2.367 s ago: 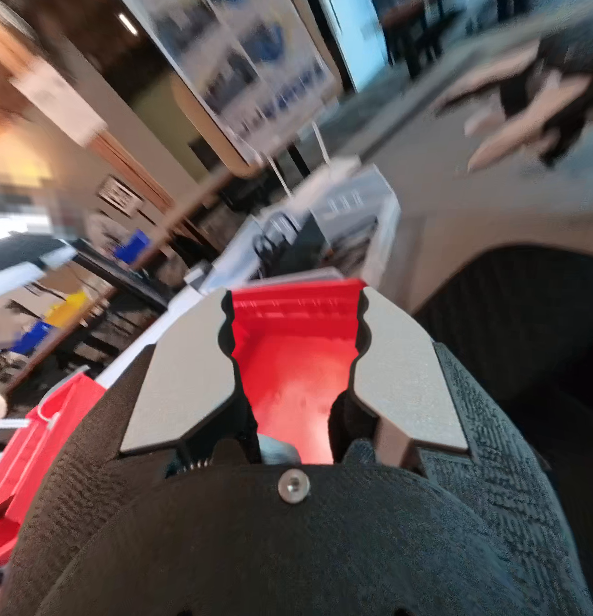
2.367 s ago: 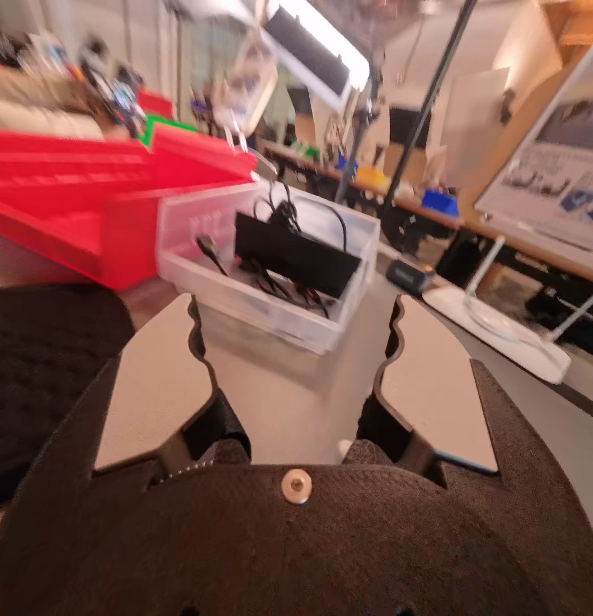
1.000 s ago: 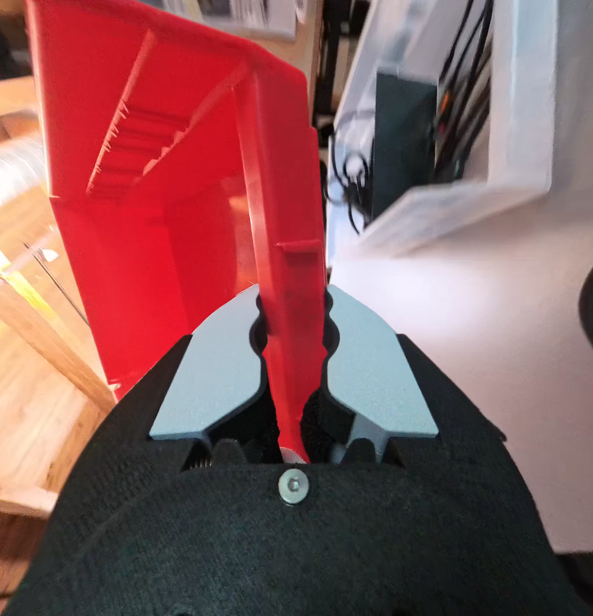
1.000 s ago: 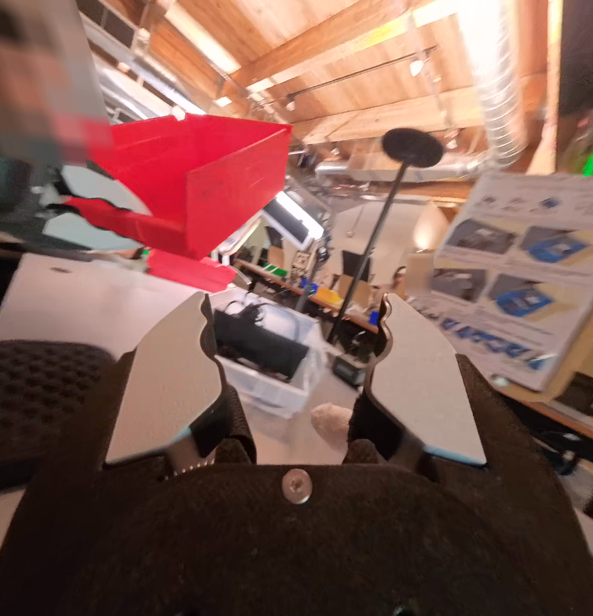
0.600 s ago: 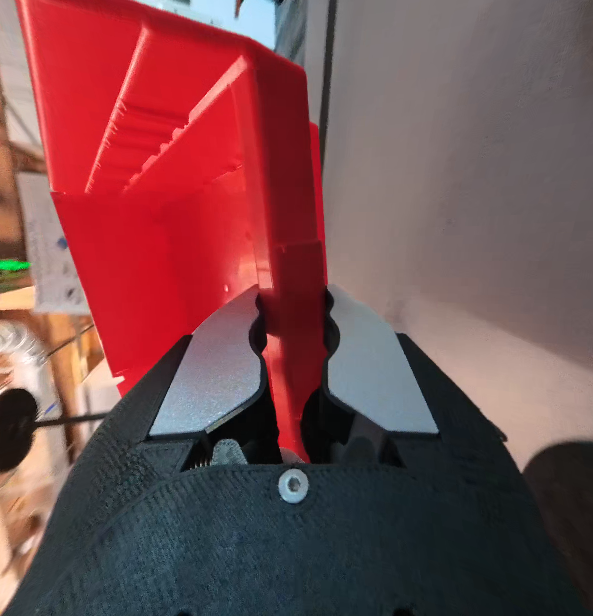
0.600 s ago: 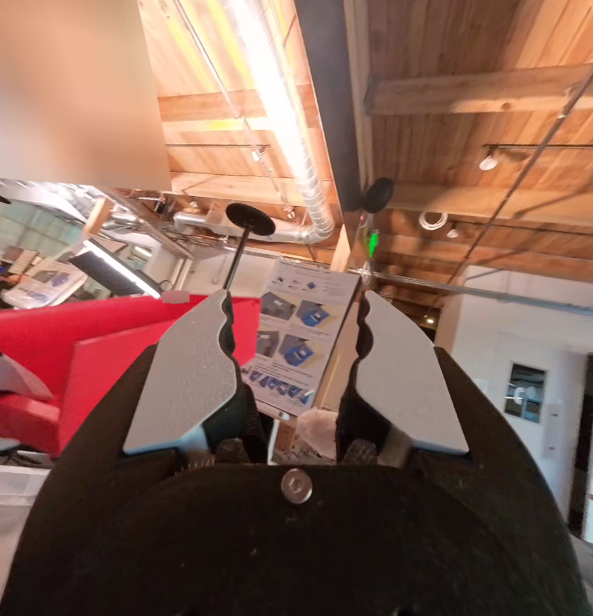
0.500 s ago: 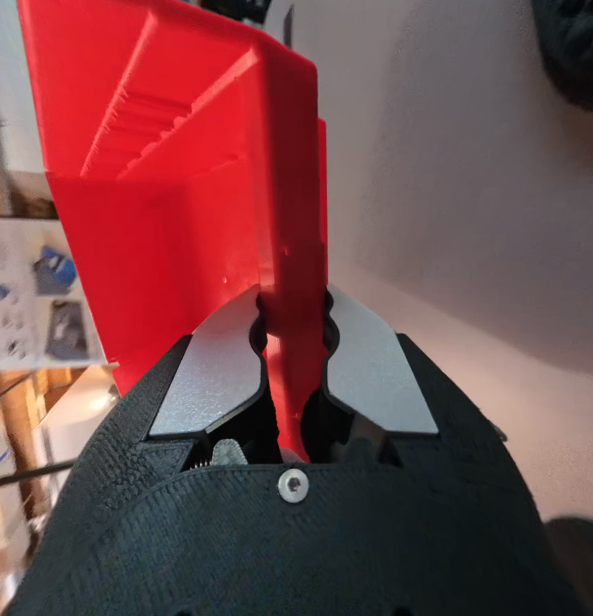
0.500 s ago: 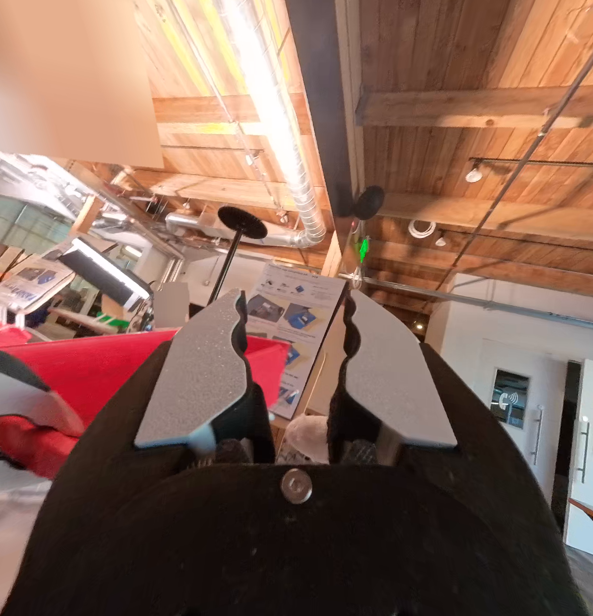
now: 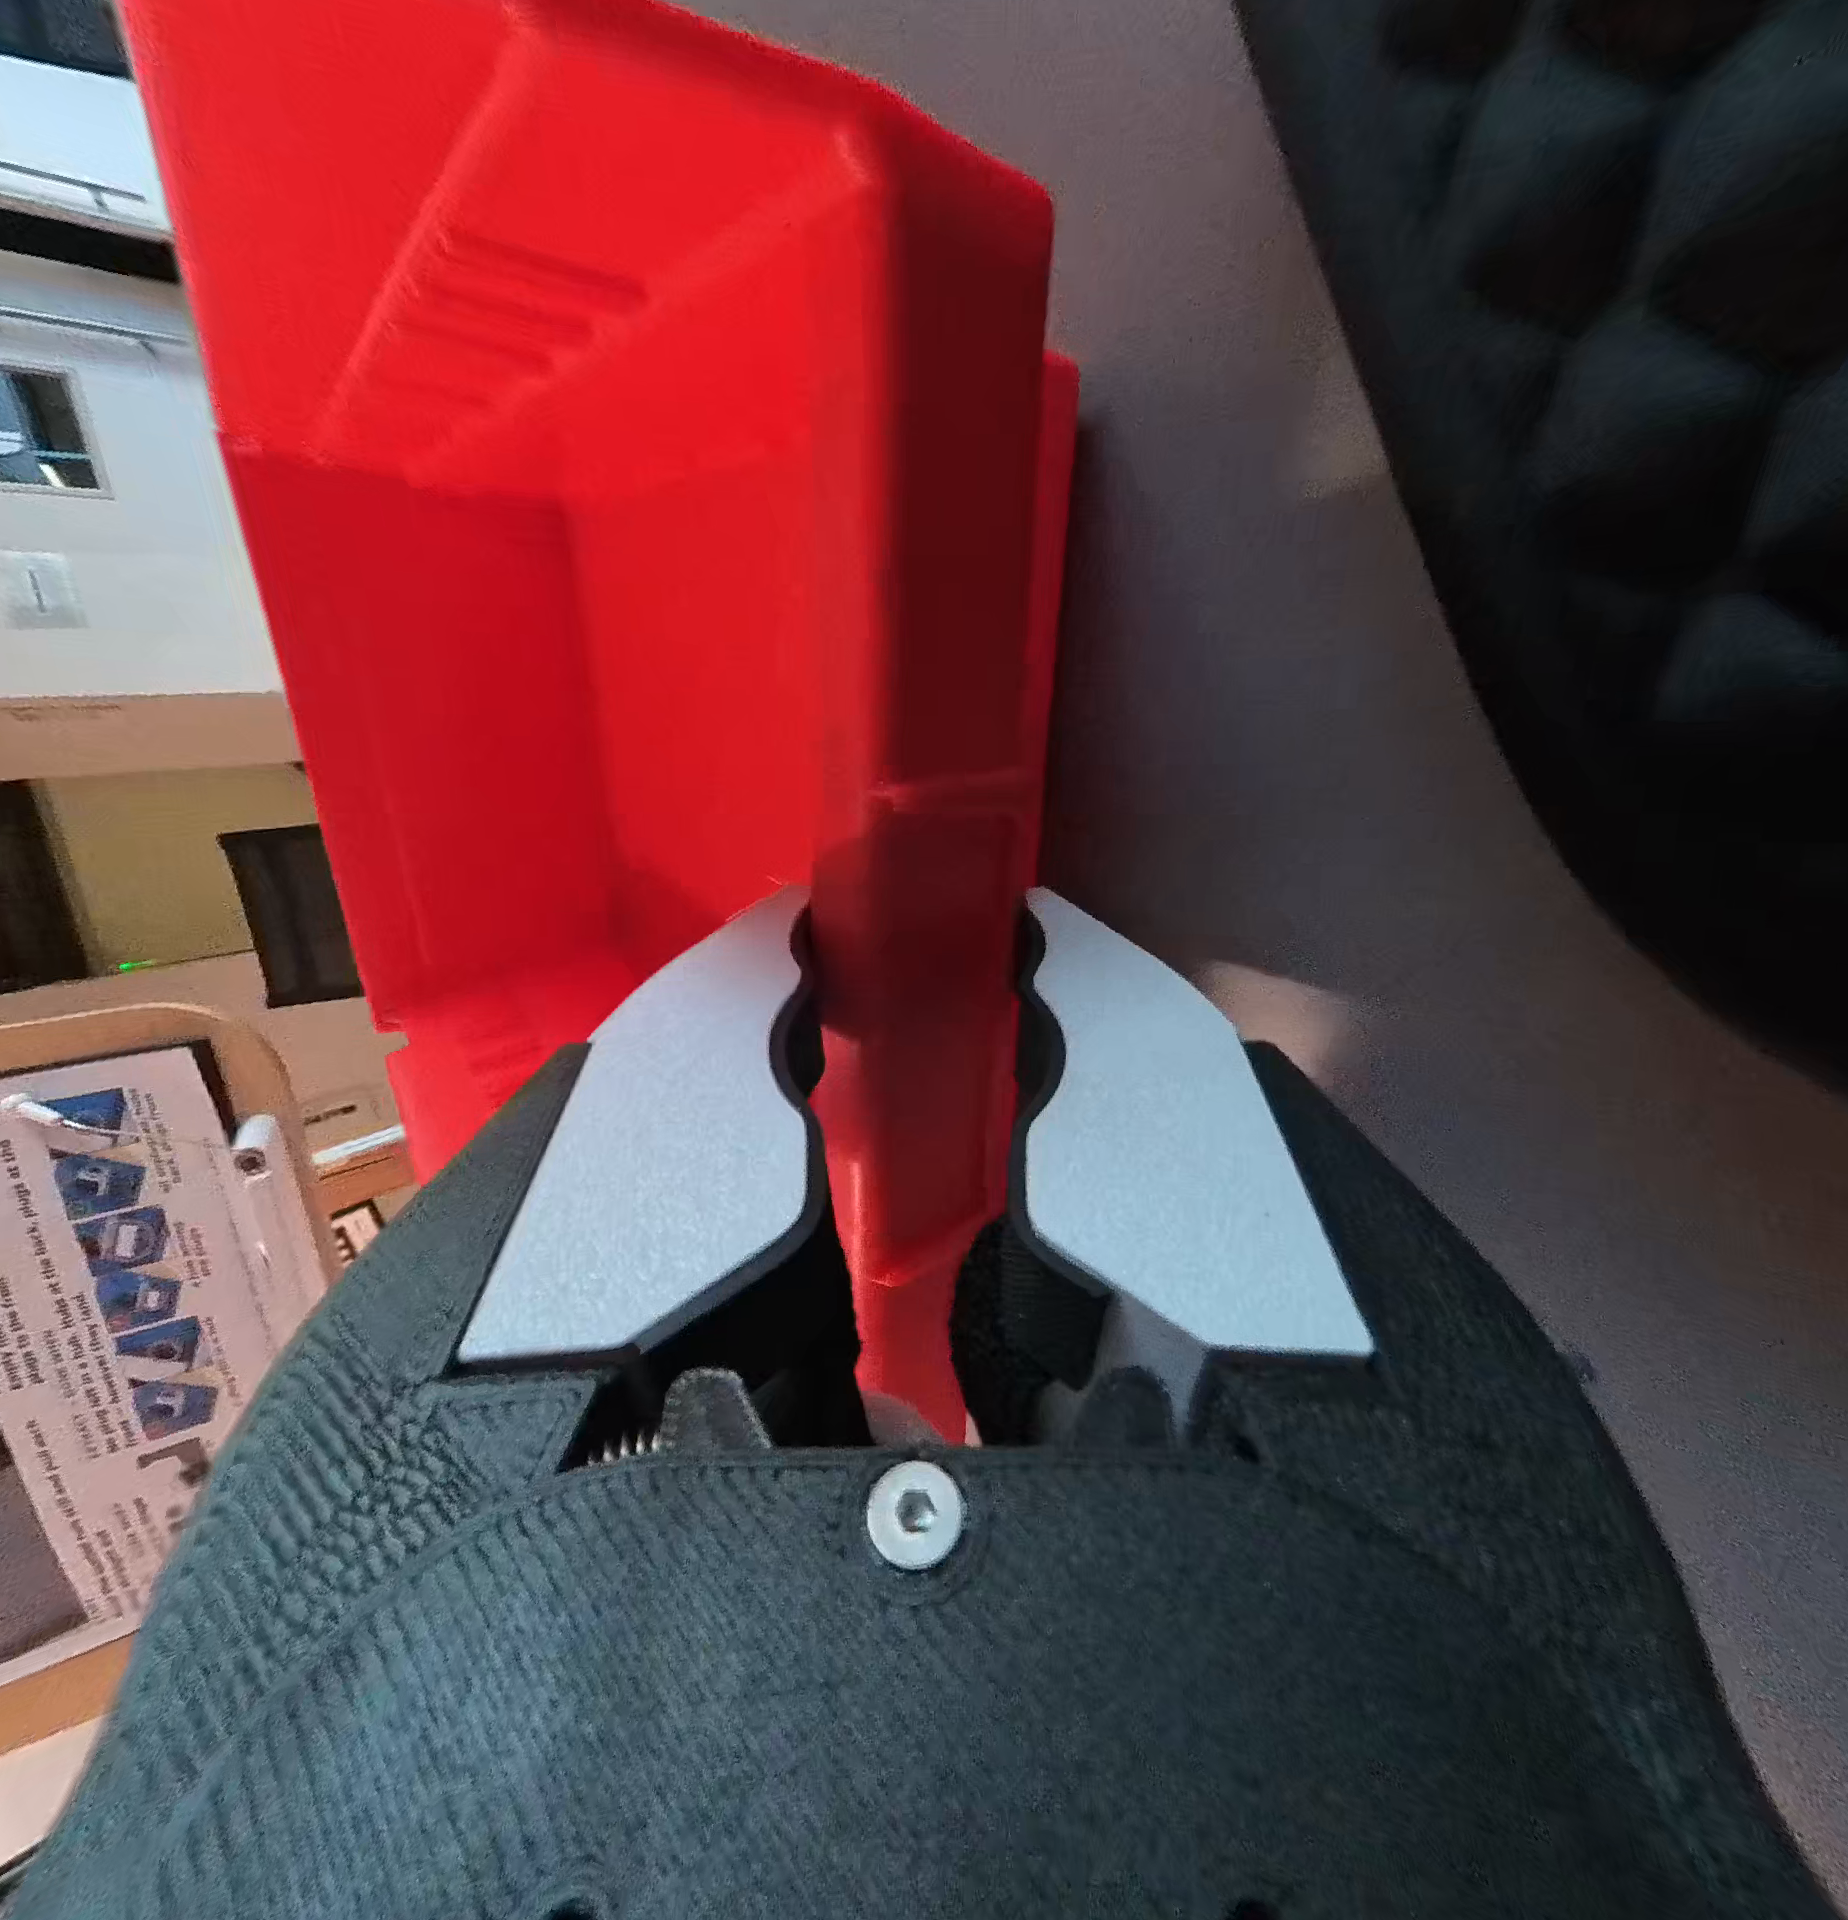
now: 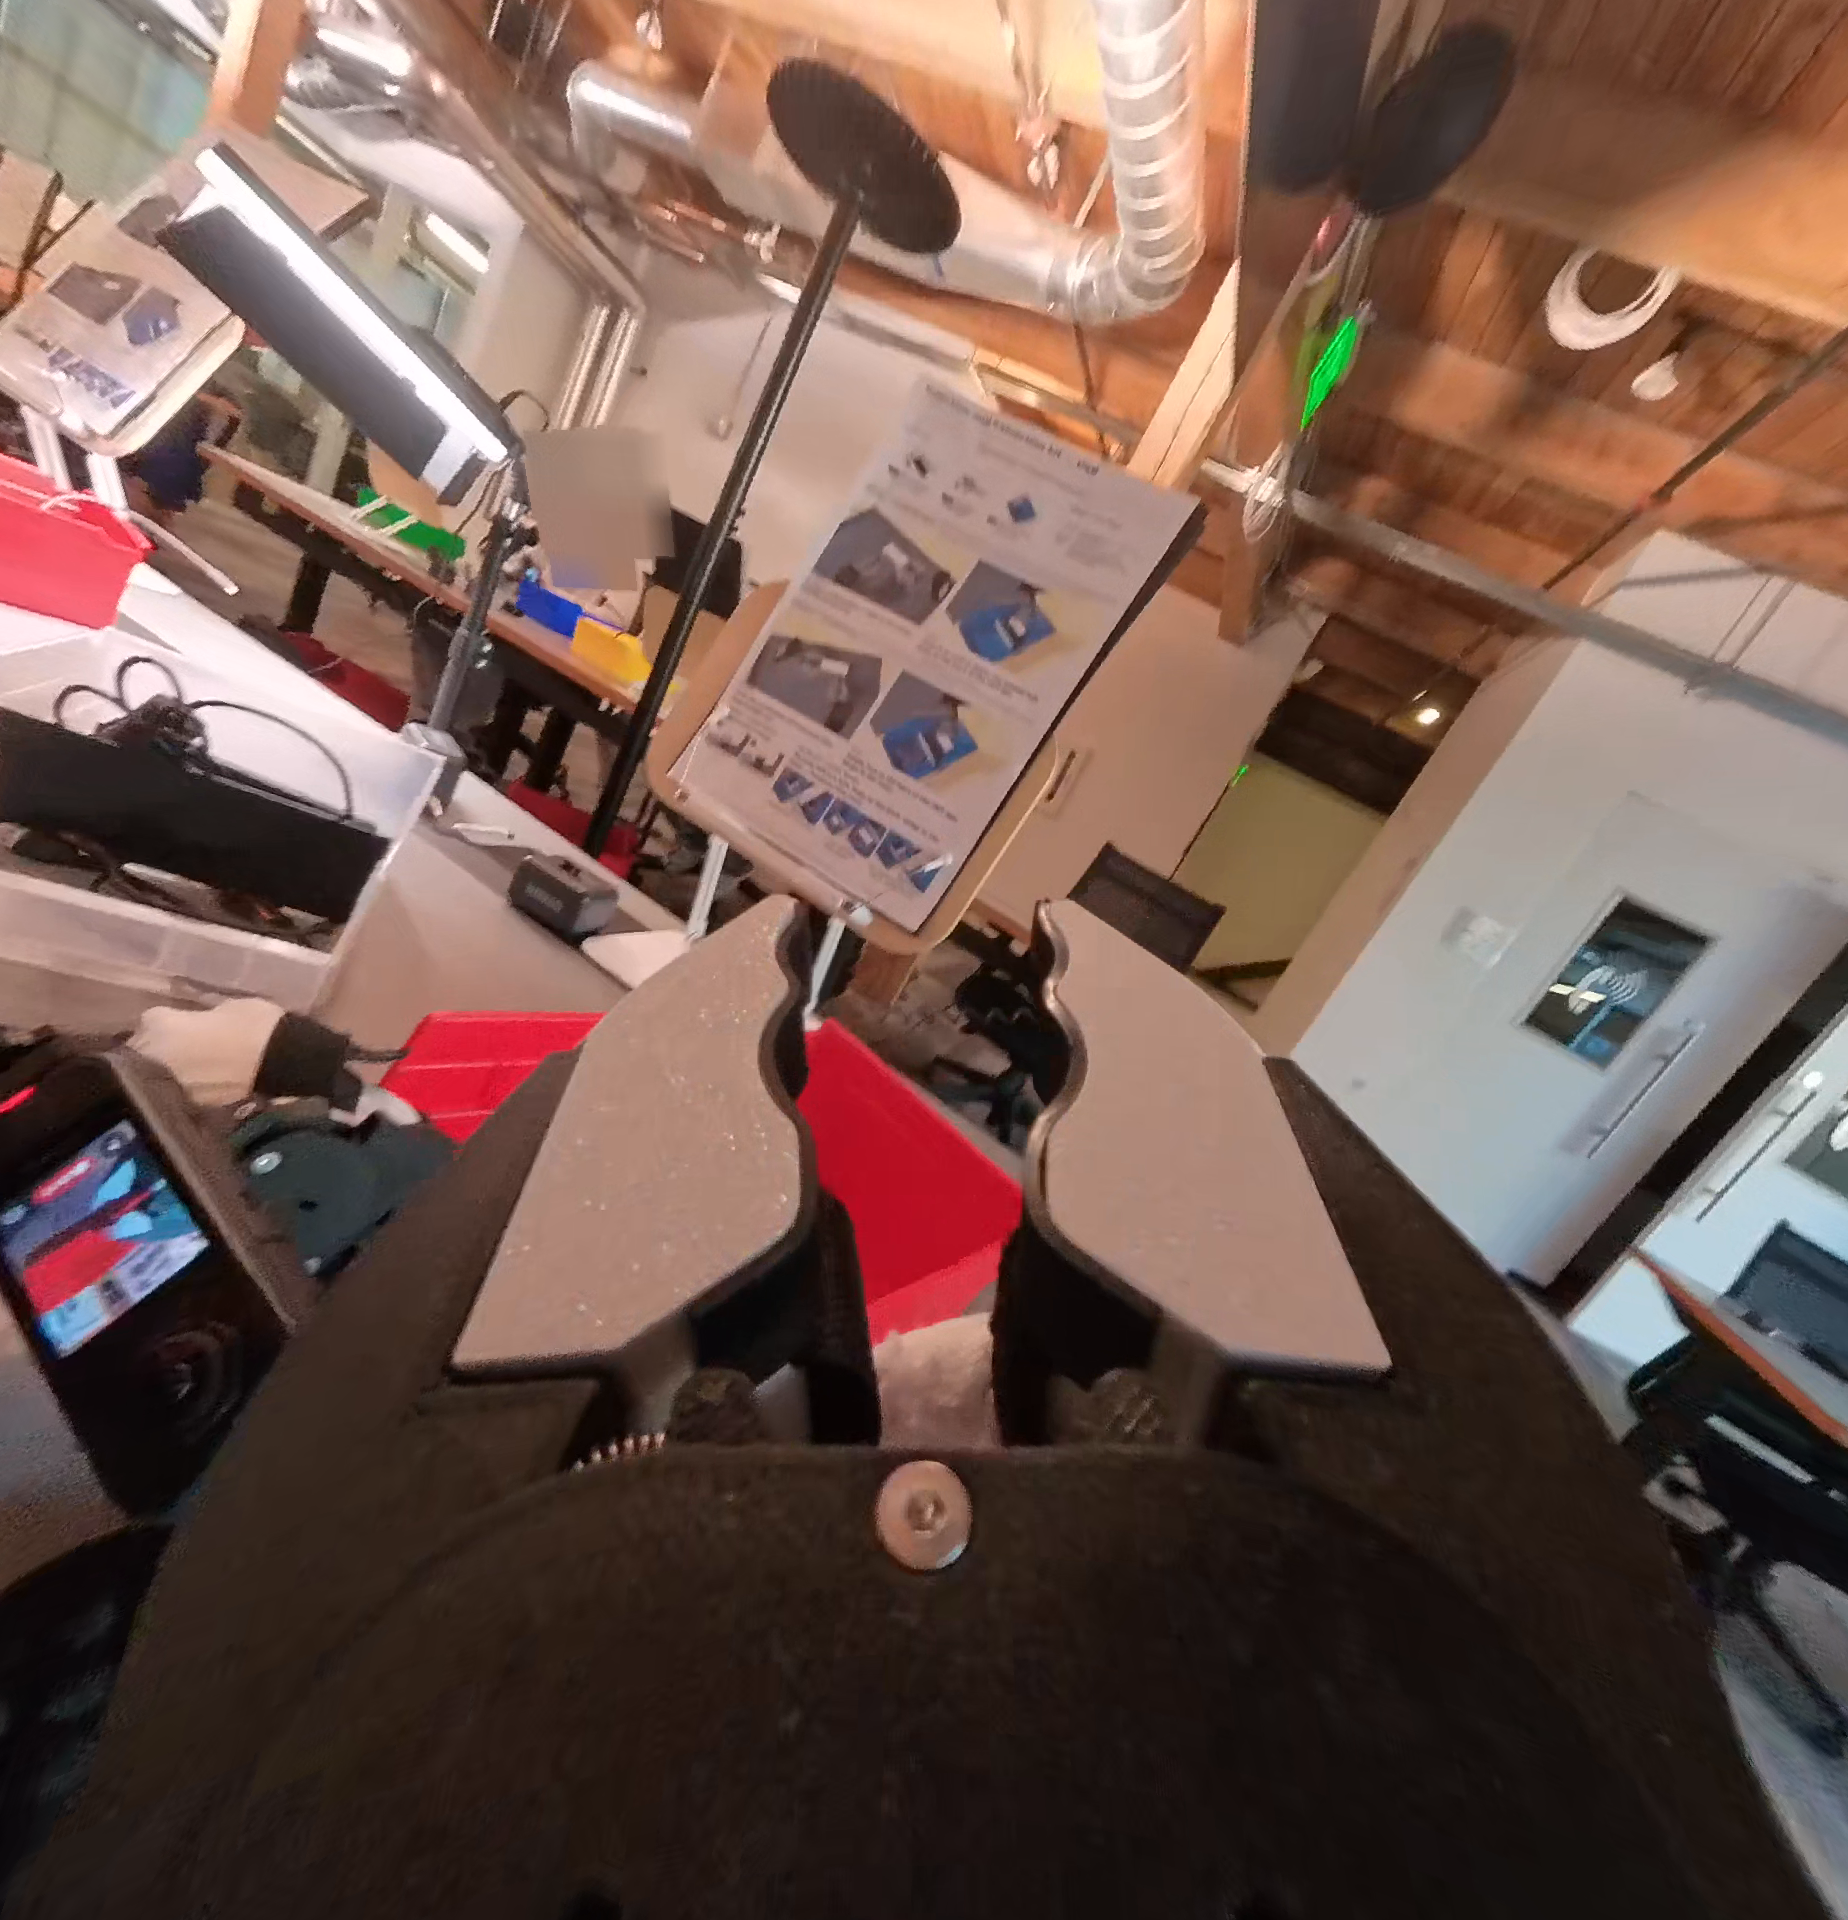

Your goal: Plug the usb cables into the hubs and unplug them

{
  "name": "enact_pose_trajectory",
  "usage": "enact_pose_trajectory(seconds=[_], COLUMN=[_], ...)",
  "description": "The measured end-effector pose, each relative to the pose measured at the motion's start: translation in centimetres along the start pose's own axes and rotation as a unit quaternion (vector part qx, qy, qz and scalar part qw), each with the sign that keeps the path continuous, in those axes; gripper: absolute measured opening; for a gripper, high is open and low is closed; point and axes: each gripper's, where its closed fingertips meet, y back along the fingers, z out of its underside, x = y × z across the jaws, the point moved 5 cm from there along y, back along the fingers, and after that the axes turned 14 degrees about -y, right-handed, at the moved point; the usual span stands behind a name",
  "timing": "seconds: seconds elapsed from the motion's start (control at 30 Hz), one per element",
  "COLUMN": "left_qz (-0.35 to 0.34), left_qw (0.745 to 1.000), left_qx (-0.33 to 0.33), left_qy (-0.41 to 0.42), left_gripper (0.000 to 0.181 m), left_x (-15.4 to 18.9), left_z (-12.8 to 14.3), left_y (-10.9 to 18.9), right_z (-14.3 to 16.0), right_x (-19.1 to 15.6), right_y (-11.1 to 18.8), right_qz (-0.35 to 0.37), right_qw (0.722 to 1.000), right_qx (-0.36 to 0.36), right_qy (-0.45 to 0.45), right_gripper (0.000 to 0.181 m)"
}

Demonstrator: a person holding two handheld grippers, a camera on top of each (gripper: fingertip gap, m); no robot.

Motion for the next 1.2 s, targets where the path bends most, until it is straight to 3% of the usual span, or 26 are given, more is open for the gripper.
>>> enact_pose_trajectory(seconds=[0.1,0.2,0.33,0.47,0.53,0.67,0.73,0.8,1.0,1.2], left_qz=[-0.005,-0.005,-0.045,0.012,0.055,0.071,0.076,0.084,0.081,0.102], left_qw=[1.000,0.996,0.979,0.923,0.901,0.910,0.916,0.915,0.908,0.898], left_qx=[0.008,0.045,-0.003,-0.019,-0.034,-0.113,-0.170,-0.202,-0.198,-0.220], left_qy=[0.013,0.070,0.200,0.383,0.428,0.393,0.355,0.338,0.360,0.368], left_gripper=[0.064,0.071,0.064,0.063,0.064,0.058,0.044,0.031,0.031,0.034], left_x=[-0.2,-0.2,0.0,4.0,6.2,8.4,8.9,9.5,11.5,15.0], left_z=[0.3,2.1,10.5,18.9,21.3,23.6,24.3,25.1,29.1,33.7], left_y=[1.4,5.1,11.1,14.0,14.3,13.0,12.5,12.4,14.7,19.3], right_z=[1.2,3.3,8.3,14.9,17.7,21.2,21.7,21.8,22.4,22.5], right_x=[-0.8,-2.4,-6.0,-9.4,-10.6,-11.7,-11.1,-10.2,-4.8,-0.1], right_y=[-0.6,-1.4,-3.7,-6.6,-7.7,-8.5,-8.7,-8.3,-5.4,-0.9], right_qz=[-0.032,-0.096,-0.187,-0.198,-0.195,-0.182,-0.156,-0.155,-0.136,-0.140], right_qw=[0.998,0.987,0.940,0.880,0.860,0.832,0.835,0.831,0.820,0.812], right_qx=[-0.053,-0.128,-0.280,-0.431,-0.472,-0.520,-0.520,-0.530,-0.554,-0.563], right_qy=[-0.011,-0.020,-0.047,0.012,0.023,0.062,0.085,0.075,0.042,0.057], right_gripper=[0.040,0.041,0.042,0.037,0.037,0.048,0.035,0.033,0.036,0.036])
